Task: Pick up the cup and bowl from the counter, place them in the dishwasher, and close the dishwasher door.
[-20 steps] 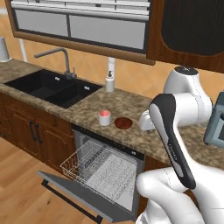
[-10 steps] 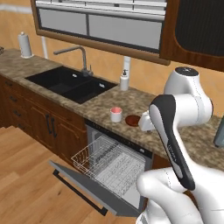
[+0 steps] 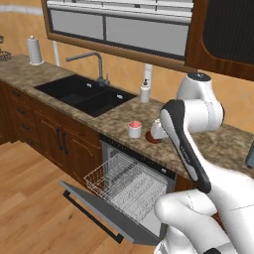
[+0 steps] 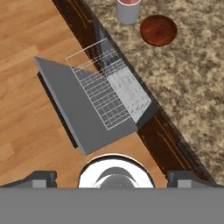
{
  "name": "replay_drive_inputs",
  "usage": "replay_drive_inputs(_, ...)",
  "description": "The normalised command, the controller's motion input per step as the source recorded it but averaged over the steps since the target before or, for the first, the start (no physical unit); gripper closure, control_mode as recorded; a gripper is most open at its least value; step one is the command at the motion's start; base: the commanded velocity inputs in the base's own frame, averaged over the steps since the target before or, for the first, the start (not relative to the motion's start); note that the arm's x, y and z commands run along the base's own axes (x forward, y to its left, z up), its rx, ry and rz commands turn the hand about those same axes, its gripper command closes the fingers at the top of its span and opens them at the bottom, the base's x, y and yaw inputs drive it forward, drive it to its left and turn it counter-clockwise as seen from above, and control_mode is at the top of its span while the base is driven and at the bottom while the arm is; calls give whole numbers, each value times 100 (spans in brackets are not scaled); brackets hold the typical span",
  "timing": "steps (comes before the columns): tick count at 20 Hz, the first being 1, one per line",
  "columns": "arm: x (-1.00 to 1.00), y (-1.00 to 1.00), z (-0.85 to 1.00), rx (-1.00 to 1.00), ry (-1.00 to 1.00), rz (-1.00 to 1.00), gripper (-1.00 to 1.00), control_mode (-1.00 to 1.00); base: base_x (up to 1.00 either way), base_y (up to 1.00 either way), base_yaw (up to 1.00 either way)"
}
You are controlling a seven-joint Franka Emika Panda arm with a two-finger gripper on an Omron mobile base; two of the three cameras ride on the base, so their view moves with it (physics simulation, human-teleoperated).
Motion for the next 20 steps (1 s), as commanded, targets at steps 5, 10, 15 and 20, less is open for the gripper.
replay_drive_inputs(5,100,4,-1,4,8,0,-100,-100,0,0,0)
replay_drive_inputs(10,100,2,-3,1,3,-1,-100,-100,0,0,0)
replay_drive_inputs(15,98,0,-24,0,7,-2,-100,-100,0,0,0)
replay_drive_inputs(20,78,-6,-35,0,5,0,-100,-100,0,0,0)
